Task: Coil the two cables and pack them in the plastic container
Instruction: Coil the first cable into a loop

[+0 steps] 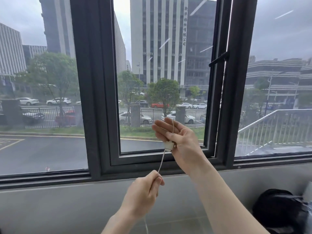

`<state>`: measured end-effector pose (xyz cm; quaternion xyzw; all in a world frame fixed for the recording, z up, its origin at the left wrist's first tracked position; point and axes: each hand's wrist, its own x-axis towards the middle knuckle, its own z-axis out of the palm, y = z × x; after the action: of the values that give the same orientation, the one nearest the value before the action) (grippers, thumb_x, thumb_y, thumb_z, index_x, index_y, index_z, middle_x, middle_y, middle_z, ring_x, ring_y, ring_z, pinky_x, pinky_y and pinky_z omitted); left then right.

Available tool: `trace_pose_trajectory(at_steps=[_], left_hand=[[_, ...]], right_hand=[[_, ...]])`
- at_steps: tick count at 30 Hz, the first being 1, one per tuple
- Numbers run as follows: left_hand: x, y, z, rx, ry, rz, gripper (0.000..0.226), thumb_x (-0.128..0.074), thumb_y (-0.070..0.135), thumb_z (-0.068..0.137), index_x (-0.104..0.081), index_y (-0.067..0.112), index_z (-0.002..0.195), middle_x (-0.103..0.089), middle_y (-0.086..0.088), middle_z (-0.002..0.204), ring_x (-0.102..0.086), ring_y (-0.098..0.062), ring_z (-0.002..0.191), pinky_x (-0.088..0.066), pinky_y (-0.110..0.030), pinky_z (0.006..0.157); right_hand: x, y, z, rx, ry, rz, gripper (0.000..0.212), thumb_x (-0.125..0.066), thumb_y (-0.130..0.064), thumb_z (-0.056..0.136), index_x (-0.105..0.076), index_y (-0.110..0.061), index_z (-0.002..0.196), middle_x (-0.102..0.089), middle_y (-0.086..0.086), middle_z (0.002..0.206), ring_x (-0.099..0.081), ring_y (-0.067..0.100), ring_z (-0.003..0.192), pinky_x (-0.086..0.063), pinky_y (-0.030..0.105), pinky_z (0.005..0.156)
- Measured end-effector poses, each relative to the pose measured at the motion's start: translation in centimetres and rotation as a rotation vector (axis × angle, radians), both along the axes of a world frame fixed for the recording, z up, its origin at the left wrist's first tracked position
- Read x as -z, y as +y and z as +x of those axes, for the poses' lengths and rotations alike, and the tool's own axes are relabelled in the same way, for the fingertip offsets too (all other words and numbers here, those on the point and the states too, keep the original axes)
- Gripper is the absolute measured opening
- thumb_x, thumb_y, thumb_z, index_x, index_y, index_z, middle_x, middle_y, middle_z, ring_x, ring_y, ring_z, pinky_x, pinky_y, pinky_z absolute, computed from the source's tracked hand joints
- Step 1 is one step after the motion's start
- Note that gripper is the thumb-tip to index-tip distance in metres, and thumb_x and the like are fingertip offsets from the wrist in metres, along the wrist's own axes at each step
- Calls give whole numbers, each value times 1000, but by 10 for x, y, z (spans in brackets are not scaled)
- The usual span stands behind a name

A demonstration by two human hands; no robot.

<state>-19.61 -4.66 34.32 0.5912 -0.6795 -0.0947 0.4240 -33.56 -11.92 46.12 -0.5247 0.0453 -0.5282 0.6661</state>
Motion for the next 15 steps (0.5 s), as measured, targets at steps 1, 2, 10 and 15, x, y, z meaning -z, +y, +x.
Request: trace_pose_trajectory(at_steps=[1,2,10,15], left_hand=[[-6,4,1,-34,-107,-14,19,-42,38,104,-56,34,93,-58,17,59,-56,-10,60,-46,-29,62],[-13,8,3,-70,-208,-45,19,-40,41,104,-55,33,95,-60,19,63,-59,-12,66,-47,-31,64],[-84,21,26,-121,-527,-367,19,-50,47,94,-59,31,90,-59,20,69,-56,-8,61,-45,-27,57],[-107,7,48,-20,-469,-331,6,-67,39,94,-67,34,91,-59,22,79,-52,5,65,-42,-22,61]], right_hand=[[3,-1,2,122,54,-30,37,-44,18,97,-56,-1,126,-74,18,120,-72,31,113,-58,39,99],[6,-2,4,232,119,-62,40,-42,19,97,-58,-4,126,-74,16,120,-72,28,114,-56,39,102],[26,-2,2,287,721,-279,39,-40,11,102,-64,0,131,-75,12,112,-74,8,94,-60,19,85],[33,9,-1,52,756,-263,26,-45,-4,107,-69,0,117,-74,16,102,-74,29,90,-58,48,95]])
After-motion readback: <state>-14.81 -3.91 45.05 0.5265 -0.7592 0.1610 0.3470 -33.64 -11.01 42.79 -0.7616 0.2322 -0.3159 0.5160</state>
